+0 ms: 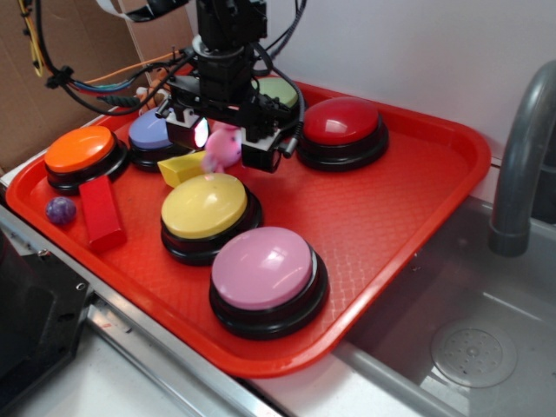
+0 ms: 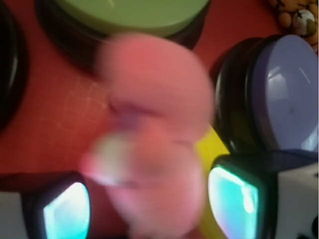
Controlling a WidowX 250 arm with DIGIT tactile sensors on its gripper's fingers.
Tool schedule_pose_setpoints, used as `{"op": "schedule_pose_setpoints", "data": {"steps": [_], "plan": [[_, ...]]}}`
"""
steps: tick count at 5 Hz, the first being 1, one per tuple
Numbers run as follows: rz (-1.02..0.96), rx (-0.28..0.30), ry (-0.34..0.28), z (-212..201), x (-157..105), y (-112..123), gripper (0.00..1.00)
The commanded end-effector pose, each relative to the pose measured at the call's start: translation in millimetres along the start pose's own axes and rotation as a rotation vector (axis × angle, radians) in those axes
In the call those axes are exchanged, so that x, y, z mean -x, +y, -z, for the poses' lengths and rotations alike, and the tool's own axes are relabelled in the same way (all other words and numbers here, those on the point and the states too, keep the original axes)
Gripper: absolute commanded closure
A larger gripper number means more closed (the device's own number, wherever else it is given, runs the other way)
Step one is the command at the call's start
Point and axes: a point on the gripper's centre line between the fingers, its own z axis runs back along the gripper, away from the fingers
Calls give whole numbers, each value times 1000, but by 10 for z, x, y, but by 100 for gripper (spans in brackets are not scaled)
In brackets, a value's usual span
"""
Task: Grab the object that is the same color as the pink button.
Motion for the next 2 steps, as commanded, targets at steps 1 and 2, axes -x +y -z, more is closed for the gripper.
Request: {"op": "schedule_pose_setpoints", "data": {"steps": [1, 2], "plan": [[-22, 2, -14, 37, -79, 66, 99], [-25, 11, -5, 65, -89, 102, 99]]}}
